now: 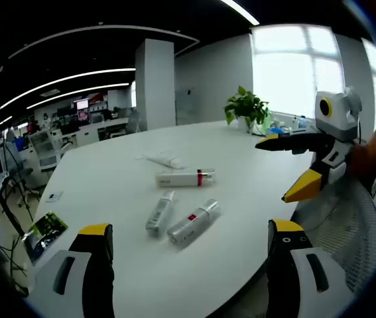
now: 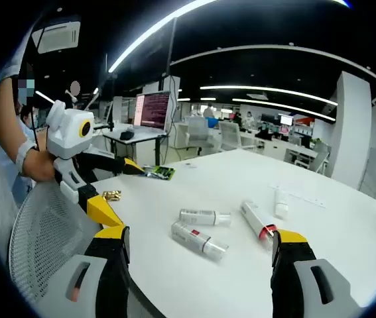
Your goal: Arrange the skincare products in the storage area until every visible bottle or jar stands upright without overlapping.
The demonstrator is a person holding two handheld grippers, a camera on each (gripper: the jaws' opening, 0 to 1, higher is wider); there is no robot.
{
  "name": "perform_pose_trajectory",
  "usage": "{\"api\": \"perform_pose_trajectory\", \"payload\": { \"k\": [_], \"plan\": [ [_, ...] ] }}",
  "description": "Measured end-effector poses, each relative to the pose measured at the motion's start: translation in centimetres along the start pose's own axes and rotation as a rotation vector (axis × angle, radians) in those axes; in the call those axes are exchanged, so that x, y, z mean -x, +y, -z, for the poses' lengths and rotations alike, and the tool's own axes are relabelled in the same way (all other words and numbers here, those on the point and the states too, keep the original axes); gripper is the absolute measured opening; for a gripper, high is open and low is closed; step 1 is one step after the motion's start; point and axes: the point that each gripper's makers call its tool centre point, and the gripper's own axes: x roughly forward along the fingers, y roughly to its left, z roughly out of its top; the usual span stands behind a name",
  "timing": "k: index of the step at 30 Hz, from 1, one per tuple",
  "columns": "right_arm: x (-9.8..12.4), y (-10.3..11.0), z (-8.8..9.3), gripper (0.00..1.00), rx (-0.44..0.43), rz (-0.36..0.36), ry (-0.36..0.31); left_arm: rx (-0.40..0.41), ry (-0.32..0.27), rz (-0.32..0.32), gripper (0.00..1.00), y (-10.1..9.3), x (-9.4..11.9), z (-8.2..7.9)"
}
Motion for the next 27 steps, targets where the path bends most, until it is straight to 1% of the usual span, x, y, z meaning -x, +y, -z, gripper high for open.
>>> {"api": "perform_pose_trajectory", "payload": {
  "k": [2, 9, 15, 22, 27],
  "plan": [
    [-0.02, 0.02, 0.05, 0.89, -0.005, -0.005, 0.002, -0.005, 0.002, -0.003, 0.92, 0.00, 0.00, 0.01],
    [-0.13, 0.29, -0.02, 0.89, -0.021, -0.027, 0.001, -0.016, 0.011, -0.014, 0.92, 0.31, -0.13, 0.11],
    [-0.20, -0.07, 0.27, 0.92, -0.028, -0.012, 0.016, -0.019, 0.025, 0.007, 0.91, -0.08, -0.22, 0.39],
    [0.01, -0.39, -0.31, 0.91, -0.044, 0.004, -0.003, -0.014, 0.033, 0.016, 0.91, -0.14, -0.18, 0.48],
    [0.19, -0.06, -0.71, 0.88, -0.013, 0.005, -0.017, -0.013, 0.040, 0.022, 0.90, -0.18, -0.10, 0.63]
  ]
}}
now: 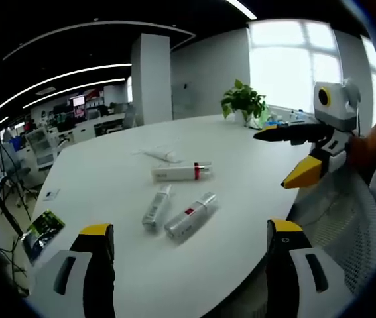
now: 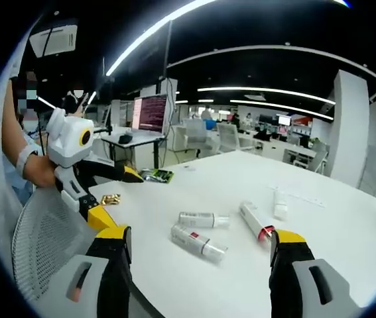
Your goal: Arrange the skincare products in the storage area until every visible bottle or jar stands upright without overlapping.
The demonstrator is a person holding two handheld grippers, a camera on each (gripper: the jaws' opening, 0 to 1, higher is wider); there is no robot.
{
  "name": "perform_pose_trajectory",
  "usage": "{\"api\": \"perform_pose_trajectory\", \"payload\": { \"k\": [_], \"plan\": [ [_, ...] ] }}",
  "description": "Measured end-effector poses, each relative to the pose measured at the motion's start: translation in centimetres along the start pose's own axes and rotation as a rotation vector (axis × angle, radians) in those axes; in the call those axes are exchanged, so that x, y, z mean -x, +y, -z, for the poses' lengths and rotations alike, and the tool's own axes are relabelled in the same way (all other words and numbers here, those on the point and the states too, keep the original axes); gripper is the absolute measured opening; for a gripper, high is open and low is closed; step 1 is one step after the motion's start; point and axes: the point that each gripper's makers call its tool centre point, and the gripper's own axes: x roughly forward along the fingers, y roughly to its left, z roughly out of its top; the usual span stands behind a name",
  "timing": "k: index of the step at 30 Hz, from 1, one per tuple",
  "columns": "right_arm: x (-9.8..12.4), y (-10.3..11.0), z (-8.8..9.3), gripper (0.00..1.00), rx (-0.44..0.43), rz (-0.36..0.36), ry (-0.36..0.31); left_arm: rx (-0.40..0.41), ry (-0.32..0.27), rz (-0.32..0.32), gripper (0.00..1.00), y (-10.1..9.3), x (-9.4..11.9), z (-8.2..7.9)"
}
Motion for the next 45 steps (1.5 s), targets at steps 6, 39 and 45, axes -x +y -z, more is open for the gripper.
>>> {"api": "perform_pose_trajectory", "payload": {
  "k": [6, 39, 45],
  "plan": [
    [0.0, 0.1, -0.2, 0.88, 0.001, -0.004, -0.008, -0.018, -0.025, -0.014, 0.93, 0.3, 0.2, -0.5],
    [0.4, -0.4, -0.6, 0.87, -0.087, -0.040, -0.034, -0.042, -0.053, -0.051, 0.93, 0.8, 0.2, -1.0],
    [0.6, -2.2, -1.3, 0.88, -0.156, 0.000, -0.045, -0.045, -0.053, -0.056, 0.93, 0.8, 0.2, -1.0]
  ]
}}
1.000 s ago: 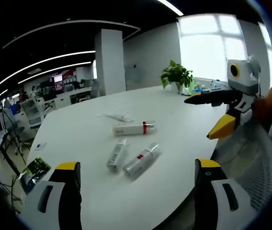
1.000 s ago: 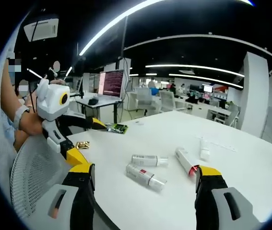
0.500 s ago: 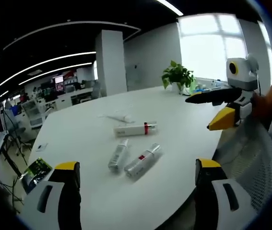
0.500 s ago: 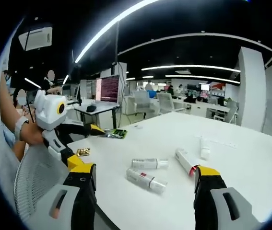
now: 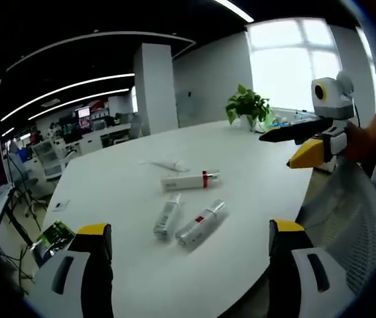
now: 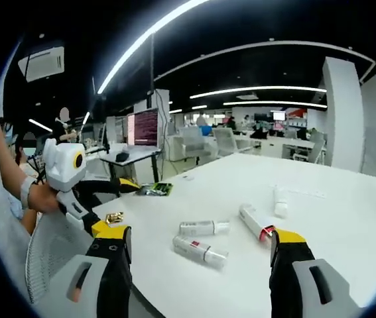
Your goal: Arrange the skincare products in the storage area until every visible bottle or jar stands upright without overlapping.
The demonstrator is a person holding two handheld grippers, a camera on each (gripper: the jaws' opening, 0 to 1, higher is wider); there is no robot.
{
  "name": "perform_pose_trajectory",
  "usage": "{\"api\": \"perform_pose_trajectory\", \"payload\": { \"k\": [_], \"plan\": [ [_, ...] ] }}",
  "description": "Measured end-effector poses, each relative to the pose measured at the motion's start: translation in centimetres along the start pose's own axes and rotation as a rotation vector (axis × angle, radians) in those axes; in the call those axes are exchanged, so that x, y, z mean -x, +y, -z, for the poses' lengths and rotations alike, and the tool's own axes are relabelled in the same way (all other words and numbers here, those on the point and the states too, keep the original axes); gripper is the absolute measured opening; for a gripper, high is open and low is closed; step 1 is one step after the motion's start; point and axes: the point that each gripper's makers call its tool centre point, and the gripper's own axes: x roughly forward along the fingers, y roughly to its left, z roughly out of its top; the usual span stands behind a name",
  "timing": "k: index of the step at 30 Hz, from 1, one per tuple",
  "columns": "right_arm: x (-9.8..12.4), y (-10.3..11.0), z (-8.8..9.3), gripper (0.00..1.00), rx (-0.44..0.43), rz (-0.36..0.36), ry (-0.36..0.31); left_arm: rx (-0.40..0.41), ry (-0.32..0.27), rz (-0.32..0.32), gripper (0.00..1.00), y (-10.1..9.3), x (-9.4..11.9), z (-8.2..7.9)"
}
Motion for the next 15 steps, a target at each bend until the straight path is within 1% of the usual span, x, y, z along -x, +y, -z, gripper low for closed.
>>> {"api": "perform_pose_trajectory", "payload": {
  "k": [2, 4, 5, 8, 11, 15],
  "plan": [
    [-0.2, -0.3, -0.3, 0.89, 0.007, -0.004, 0.005, -0.001, 0.004, -0.005, 0.92, 0.1, 0.0, 0.0],
    [-0.5, -0.7, -0.3, 0.90, 0.013, -0.015, 0.031, -0.005, 0.003, -0.013, 0.91, 0.2, 0.0, 0.0],
    [-0.6, -0.9, -0.5, 0.90, 0.010, -0.017, 0.032, -0.003, 0.005, -0.013, 0.91, 0.3, 0.0, 0.1],
    [-0.7, -1.6, -1.3, 0.92, 0.001, -0.016, 0.021, -0.009, 0.020, -0.013, 0.90, 0.2, -0.1, 0.4],
    [-0.8, -2.6, -1.9, 0.92, 0.016, -0.003, 0.022, -0.011, 0.038, -0.014, 0.89, 0.3, -0.2, 0.8],
    [-1.0, -3.6, -3.2, 0.93, 0.017, 0.004, 0.017, -0.011, 0.061, -0.010, 0.87, 0.2, -0.3, 1.2]
  ]
}}
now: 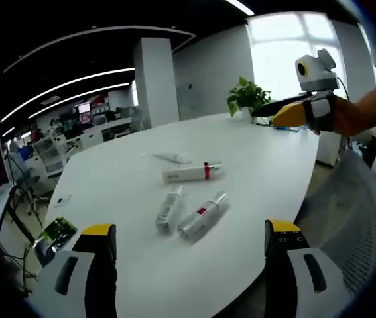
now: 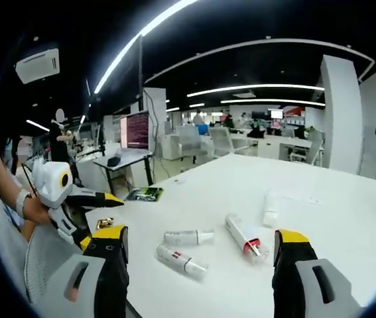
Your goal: Arrange the skincare products in the storage area until every visible bottle or jar stands upright without overlapping.
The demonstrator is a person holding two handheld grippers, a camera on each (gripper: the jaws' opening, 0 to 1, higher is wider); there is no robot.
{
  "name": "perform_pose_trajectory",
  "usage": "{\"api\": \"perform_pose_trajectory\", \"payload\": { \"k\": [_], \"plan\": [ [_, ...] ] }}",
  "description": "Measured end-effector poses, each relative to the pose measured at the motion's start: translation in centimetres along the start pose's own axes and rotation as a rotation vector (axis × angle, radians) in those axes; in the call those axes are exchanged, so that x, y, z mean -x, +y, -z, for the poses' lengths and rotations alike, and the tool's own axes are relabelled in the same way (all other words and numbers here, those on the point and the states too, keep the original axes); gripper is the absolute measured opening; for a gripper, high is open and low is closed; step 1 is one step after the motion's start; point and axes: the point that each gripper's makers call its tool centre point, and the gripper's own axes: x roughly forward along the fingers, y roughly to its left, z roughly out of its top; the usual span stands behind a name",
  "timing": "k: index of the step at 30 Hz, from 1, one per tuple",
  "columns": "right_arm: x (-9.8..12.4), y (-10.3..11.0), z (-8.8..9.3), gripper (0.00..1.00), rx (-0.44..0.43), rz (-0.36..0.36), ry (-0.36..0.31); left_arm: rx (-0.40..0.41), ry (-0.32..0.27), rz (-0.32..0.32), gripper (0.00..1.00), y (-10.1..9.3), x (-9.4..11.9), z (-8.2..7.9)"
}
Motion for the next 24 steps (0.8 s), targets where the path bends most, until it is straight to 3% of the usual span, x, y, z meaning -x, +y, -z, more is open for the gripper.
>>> {"api": "perform_pose_trajectory", "payload": {
  "k": [14, 18, 24],
  "plan": [
    [-0.4, -4.0, -6.7, 0.96, 0.063, 0.028, -0.047, -0.014, 0.059, -0.012, 0.81, 0.2, 0.0, 1.1],
    [-0.2, -4.3, -8.3, 0.96, 0.077, 0.019, -0.075, -0.131, 0.104, 0.006, 0.83, -0.2, -0.2, 1.9],
    [0.4, -4.8, -10.5, 0.97, 0.131, 0.020, -0.082, -0.150, 0.106, 0.009, 0.80, -0.3, -0.1, 1.9]
  ]
}}
